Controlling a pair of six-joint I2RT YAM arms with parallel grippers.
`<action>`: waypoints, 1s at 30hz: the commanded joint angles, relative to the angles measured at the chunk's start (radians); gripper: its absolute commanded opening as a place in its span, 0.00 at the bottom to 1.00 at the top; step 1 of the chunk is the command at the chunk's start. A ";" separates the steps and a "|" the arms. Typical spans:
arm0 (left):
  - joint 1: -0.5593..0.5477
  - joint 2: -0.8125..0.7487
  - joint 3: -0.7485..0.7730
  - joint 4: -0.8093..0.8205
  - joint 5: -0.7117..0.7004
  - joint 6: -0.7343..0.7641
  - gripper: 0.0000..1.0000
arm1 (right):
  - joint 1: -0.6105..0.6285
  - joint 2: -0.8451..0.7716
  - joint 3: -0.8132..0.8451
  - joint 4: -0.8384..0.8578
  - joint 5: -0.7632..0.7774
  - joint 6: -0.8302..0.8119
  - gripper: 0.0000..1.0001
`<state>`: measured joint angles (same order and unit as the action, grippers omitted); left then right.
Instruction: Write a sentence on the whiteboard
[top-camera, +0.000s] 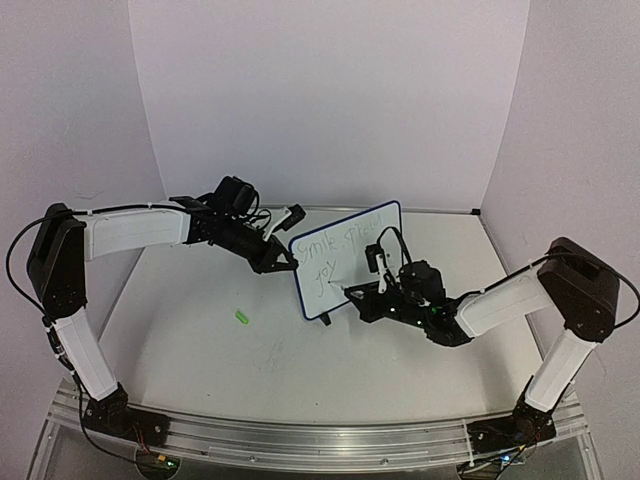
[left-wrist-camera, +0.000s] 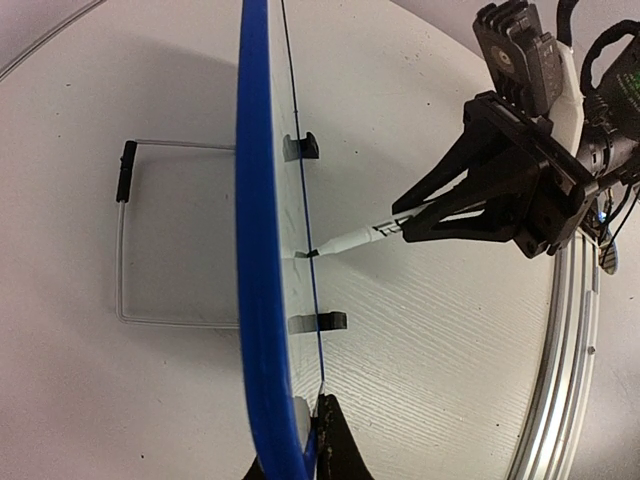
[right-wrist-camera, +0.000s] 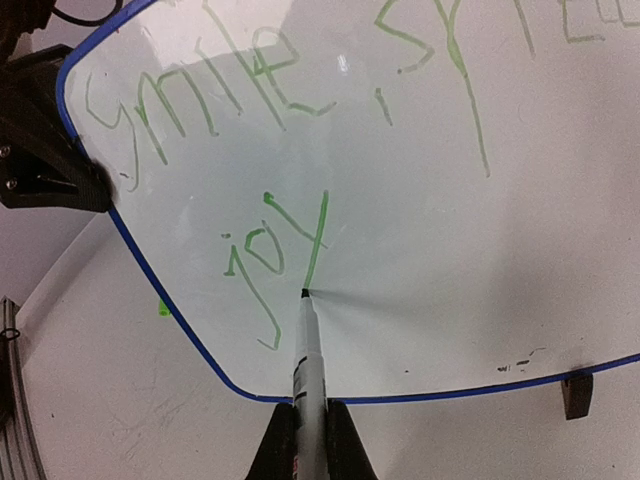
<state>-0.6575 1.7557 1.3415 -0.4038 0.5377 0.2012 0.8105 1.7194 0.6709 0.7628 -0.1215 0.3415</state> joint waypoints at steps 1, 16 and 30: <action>-0.008 0.038 0.012 -0.081 -0.055 0.043 0.00 | 0.011 0.033 -0.004 0.037 0.032 0.024 0.00; -0.009 0.036 0.012 -0.081 -0.053 0.042 0.00 | 0.015 -0.117 -0.079 0.010 0.134 0.044 0.00; -0.010 0.034 0.012 -0.085 -0.055 0.043 0.00 | 0.016 -0.056 -0.009 -0.012 0.182 0.029 0.00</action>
<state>-0.6586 1.7557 1.3426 -0.4110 0.5385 0.2061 0.8253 1.6425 0.6191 0.7395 0.0327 0.3786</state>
